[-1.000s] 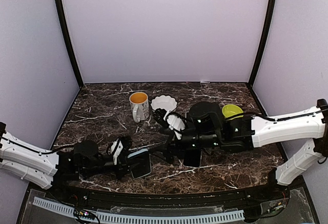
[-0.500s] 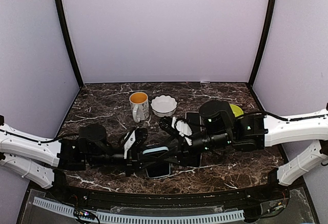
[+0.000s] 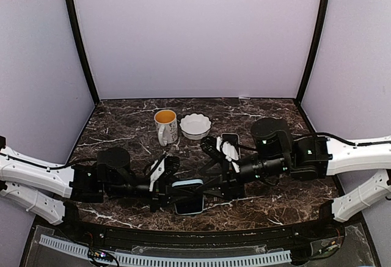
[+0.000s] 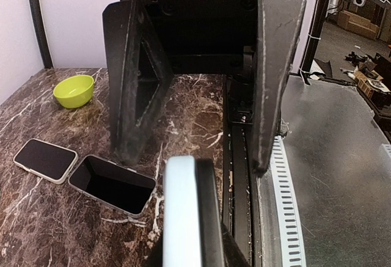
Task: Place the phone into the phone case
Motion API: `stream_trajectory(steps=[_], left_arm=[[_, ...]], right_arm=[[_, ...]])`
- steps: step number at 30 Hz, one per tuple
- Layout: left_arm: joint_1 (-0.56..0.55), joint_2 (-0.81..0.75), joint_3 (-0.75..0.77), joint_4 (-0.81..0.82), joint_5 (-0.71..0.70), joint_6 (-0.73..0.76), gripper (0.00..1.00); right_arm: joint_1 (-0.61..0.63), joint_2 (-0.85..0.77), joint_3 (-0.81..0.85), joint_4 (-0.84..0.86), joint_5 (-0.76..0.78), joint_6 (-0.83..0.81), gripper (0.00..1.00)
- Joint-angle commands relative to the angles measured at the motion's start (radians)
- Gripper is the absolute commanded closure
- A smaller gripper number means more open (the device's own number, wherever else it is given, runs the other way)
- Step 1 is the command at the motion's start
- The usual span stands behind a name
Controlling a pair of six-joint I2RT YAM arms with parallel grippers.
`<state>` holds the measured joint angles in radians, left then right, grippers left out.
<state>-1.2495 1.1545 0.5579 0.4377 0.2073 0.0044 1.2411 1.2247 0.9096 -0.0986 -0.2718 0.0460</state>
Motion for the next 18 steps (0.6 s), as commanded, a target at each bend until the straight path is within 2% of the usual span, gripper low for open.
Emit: stream_trajectory(steps=[1, 7, 8, 10, 18], left_arm=[[-0.008, -0.020, 0.056, 0.055, 0.026, 0.008, 1.00], [-0.010, -0.022, 0.056, 0.059, 0.035, 0.016, 1.00], [-0.010, -0.022, 0.057, 0.060, 0.035, 0.016, 1.00], [-0.010, -0.024, 0.056, 0.067, 0.040, 0.014, 1.00], [-0.010, -0.039, 0.039, 0.106, 0.070, -0.040, 1.00]], right_arm=[[0.000, 0.023, 0.000, 0.014, -0.013, 0.012, 0.47], [0.000, 0.046, 0.009, 0.005, -0.028, 0.009, 0.72], [0.000, 0.051, 0.011, -0.002, -0.032, 0.008, 0.78], [0.000, 0.057, 0.018, -0.014, -0.040, 0.006, 1.00], [0.000, -0.044, -0.010, 0.054, -0.034, 0.010, 1.00]])
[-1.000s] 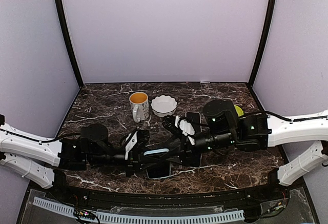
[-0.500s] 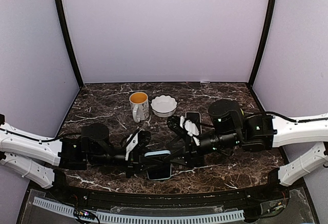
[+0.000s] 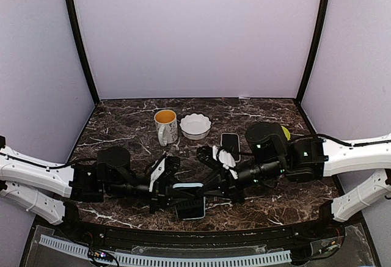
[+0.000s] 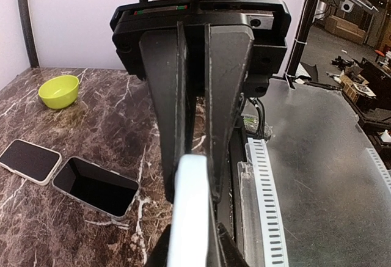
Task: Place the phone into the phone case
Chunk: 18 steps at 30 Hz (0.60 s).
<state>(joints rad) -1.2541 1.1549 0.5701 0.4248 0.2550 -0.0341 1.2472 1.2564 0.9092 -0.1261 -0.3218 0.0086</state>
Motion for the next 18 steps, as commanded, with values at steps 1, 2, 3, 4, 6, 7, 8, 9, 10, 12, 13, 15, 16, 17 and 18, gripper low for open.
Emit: stream_trajectory(steps=[1, 2, 3, 4, 6, 7, 8, 9, 10, 12, 13, 15, 16, 17, 18], left_arm=[[-0.005, -0.044, 0.021, 0.124, 0.023, -0.013, 0.99], [-0.005, -0.055, 0.017, 0.132, 0.020, -0.018, 0.91], [-0.005, -0.062, 0.010, 0.135, 0.013, -0.025, 0.86], [-0.005, -0.076, 0.007, 0.139, 0.010, -0.027, 0.75], [-0.005, -0.103, -0.003, 0.148, 0.002, -0.034, 0.60], [-0.005, -0.114, -0.013, 0.161, -0.010, -0.036, 0.53], [-0.005, -0.138, -0.018, 0.168, -0.017, -0.040, 0.52], [-0.005, -0.150, -0.030, 0.188, -0.030, -0.043, 0.50], [-0.005, -0.177, -0.039, 0.200, -0.038, -0.048, 0.50], [-0.005, -0.211, -0.071, 0.234, -0.059, -0.058, 0.51], [-0.005, -0.228, -0.076, 0.250, -0.061, -0.059, 0.51], [-0.005, -0.232, -0.078, 0.245, -0.060, -0.067, 0.50], [-0.005, -0.229, -0.069, 0.238, -0.061, -0.072, 0.50], [-0.005, -0.217, -0.063, 0.222, -0.060, -0.074, 0.46], [-0.005, -0.210, -0.049, 0.215, -0.060, -0.076, 0.44]], right_arm=[[-0.008, -0.096, -0.017, 0.096, 0.015, 0.050, 1.00], [-0.008, -0.114, -0.022, 0.109, 0.013, 0.053, 1.00], [-0.008, -0.131, -0.026, 0.119, 0.013, 0.055, 1.00], [-0.008, -0.151, -0.029, 0.122, 0.011, 0.058, 1.00], [-0.008, -0.177, -0.034, 0.121, 0.008, 0.060, 1.00], [-0.008, -0.189, -0.038, 0.146, 0.008, 0.063, 1.00], [-0.010, -0.198, -0.043, 0.152, 0.010, 0.064, 1.00], [-0.010, -0.209, -0.046, 0.157, 0.013, 0.066, 1.00], [-0.009, -0.217, -0.050, 0.161, 0.017, 0.068, 1.00], [-0.010, -0.228, -0.053, 0.168, 0.017, 0.071, 1.00], [-0.010, -0.230, -0.053, 0.172, 0.014, 0.074, 1.00], [-0.009, -0.232, -0.050, 0.177, 0.009, 0.077, 1.00], [-0.009, -0.231, -0.048, 0.178, 0.006, 0.078, 1.00], [-0.010, -0.230, -0.045, 0.178, 0.004, 0.077, 1.00], [-0.009, -0.230, -0.043, 0.179, 0.002, 0.077, 1.00]])
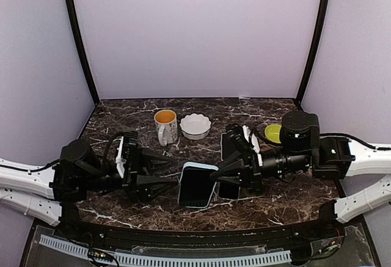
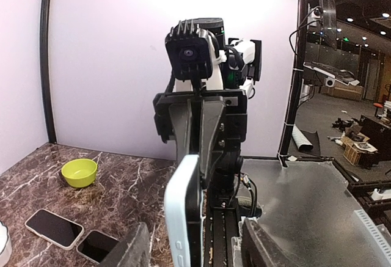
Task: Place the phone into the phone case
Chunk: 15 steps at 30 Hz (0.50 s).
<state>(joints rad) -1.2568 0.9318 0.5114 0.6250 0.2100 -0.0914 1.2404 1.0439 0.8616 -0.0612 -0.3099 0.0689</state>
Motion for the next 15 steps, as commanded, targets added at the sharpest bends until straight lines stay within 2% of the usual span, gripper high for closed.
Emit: stream_trajectory(steps=[1, 5, 7, 9, 12, 15], left_arm=[[-0.003, 0.031, 0.019, -0.002, -0.015, -0.020, 0.41], [-0.003, 0.103, 0.073, -0.023, 0.010, -0.019, 0.33], [-0.003, 0.130, 0.098, -0.027, 0.015, -0.019, 0.33], [-0.003, 0.142, 0.110, -0.007, 0.018, -0.020, 0.39], [-0.003, 0.138, 0.094, 0.056, 0.005, -0.024, 0.55], [-0.003, 0.124, 0.094, 0.058, -0.002, -0.028, 0.59]], right_arm=[[-0.003, -0.016, 0.006, 0.115, -0.012, 0.017, 1.00], [-0.004, -0.010, 0.012, 0.116, -0.019, 0.020, 1.00], [-0.003, -0.006, 0.016, 0.113, -0.028, 0.020, 1.00], [-0.003, -0.001, 0.022, 0.106, -0.036, 0.020, 1.00], [-0.003, 0.000, 0.024, 0.094, -0.032, 0.018, 1.00], [-0.003, -0.005, 0.019, 0.092, -0.026, 0.017, 1.00]])
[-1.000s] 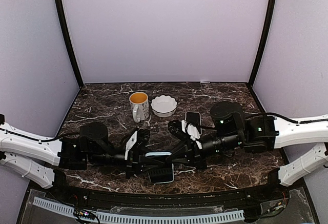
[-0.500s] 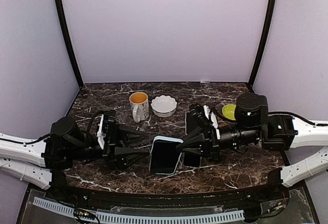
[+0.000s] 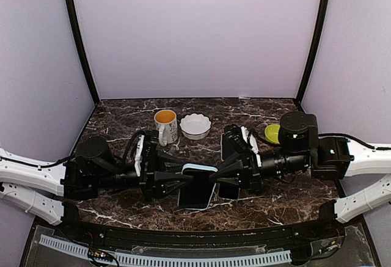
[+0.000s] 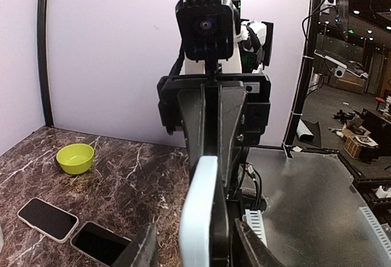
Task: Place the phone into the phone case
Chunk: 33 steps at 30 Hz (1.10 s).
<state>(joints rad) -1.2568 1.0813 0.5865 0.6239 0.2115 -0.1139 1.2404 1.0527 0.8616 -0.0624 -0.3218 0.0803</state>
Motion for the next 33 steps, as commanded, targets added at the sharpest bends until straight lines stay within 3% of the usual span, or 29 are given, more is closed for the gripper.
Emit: stream_trajectory(steps=[1, 2, 3, 5, 11, 15, 18, 22, 24, 28, 33], left_arm=[[-0.003, -0.029, 0.018, 0.054, -0.003, -0.006, 0.68], [-0.003, -0.031, 0.019, 0.049, -0.004, -0.005, 0.75], [-0.003, -0.032, 0.020, 0.036, -0.006, -0.004, 0.91], [-0.003, -0.030, 0.026, 0.010, -0.016, -0.007, 1.00], [-0.003, -0.036, 0.019, 0.022, -0.048, -0.017, 1.00], [-0.003, -0.052, 0.004, 0.094, -0.102, -0.044, 1.00], [-0.003, -0.068, -0.030, 0.210, -0.116, -0.071, 1.00], [-0.003, -0.065, -0.028, 0.225, -0.109, -0.080, 1.00], [-0.003, -0.059, -0.028, 0.226, -0.102, -0.085, 1.00], [-0.003, -0.045, -0.035, 0.246, -0.093, -0.104, 1.00], [-0.003, -0.033, -0.049, 0.268, -0.094, -0.133, 1.00]], right_arm=[[-0.003, -0.015, 0.018, 0.093, -0.013, 0.006, 1.00], [-0.003, -0.015, 0.017, 0.093, -0.014, 0.006, 1.00], [-0.004, -0.015, 0.017, 0.092, -0.012, 0.006, 1.00], [-0.003, -0.014, 0.019, 0.092, -0.010, 0.005, 1.00], [-0.002, -0.013, 0.016, 0.087, 0.007, 0.012, 1.00], [-0.002, -0.001, -0.019, 0.115, 0.033, 0.044, 0.62], [-0.003, 0.016, -0.048, 0.158, 0.027, 0.077, 0.57], [-0.003, 0.039, -0.065, 0.212, 0.014, 0.105, 0.57], [-0.002, 0.049, -0.065, 0.230, 0.002, 0.107, 0.62], [-0.003, 0.068, -0.047, 0.251, -0.049, 0.107, 0.97], [-0.004, 0.052, -0.056, 0.259, -0.060, 0.124, 1.00]])
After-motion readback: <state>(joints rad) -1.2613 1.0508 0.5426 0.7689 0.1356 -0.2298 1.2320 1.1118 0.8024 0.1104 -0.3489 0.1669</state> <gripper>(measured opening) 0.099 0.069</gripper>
